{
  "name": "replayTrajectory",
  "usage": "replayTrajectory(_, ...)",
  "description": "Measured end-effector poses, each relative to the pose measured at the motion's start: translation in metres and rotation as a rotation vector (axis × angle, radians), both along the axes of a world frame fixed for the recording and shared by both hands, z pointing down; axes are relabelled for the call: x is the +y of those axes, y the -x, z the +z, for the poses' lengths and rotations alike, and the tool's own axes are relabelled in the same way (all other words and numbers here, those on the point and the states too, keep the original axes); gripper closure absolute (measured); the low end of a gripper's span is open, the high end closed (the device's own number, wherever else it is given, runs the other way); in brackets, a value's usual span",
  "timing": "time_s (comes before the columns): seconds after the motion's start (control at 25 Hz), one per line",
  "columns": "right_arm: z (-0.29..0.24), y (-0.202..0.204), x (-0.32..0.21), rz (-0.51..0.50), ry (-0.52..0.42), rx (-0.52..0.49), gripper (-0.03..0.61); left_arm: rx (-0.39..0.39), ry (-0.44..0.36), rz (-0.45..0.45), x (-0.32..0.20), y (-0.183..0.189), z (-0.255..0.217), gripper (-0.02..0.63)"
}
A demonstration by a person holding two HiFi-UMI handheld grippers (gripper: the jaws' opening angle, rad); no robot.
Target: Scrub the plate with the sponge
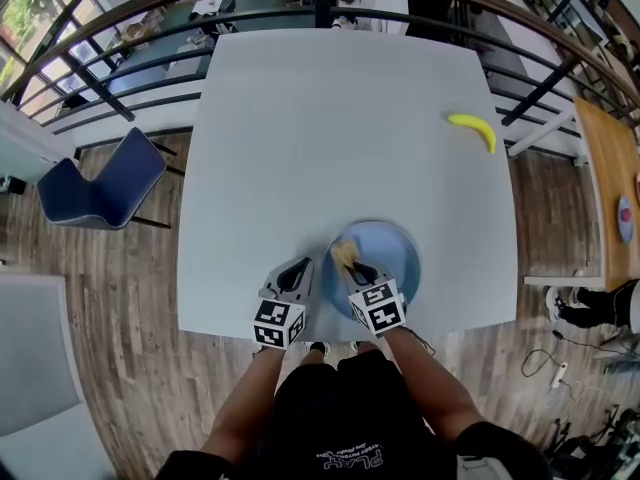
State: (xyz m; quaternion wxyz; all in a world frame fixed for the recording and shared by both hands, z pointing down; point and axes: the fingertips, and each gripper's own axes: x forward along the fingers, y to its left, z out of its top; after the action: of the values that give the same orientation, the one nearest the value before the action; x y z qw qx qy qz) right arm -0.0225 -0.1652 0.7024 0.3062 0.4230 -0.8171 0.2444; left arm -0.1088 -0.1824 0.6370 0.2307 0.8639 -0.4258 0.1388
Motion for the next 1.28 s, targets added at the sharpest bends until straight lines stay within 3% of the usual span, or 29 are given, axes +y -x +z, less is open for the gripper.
replayTrajectory(0.4,0.003,-0.008,-0.016,0.041,-0.009,0.027,0.522,0.002,-0.021,-0.002,-0.015,-0.007,-0.008,0.601)
replayTrajectory(0.92,0.002,-0.067,-0.028,0.183,-0.016,0.103,0.522,-0.004,-0.045,0.018,-0.029,-0.015,-0.019,0.601)
replayTrajectory(1.28,0.003,-0.104,-0.017,0.269,-0.026,0.144,0.522,-0.065,-0.067,0.081,-0.025,-0.035,-0.011,0.601)
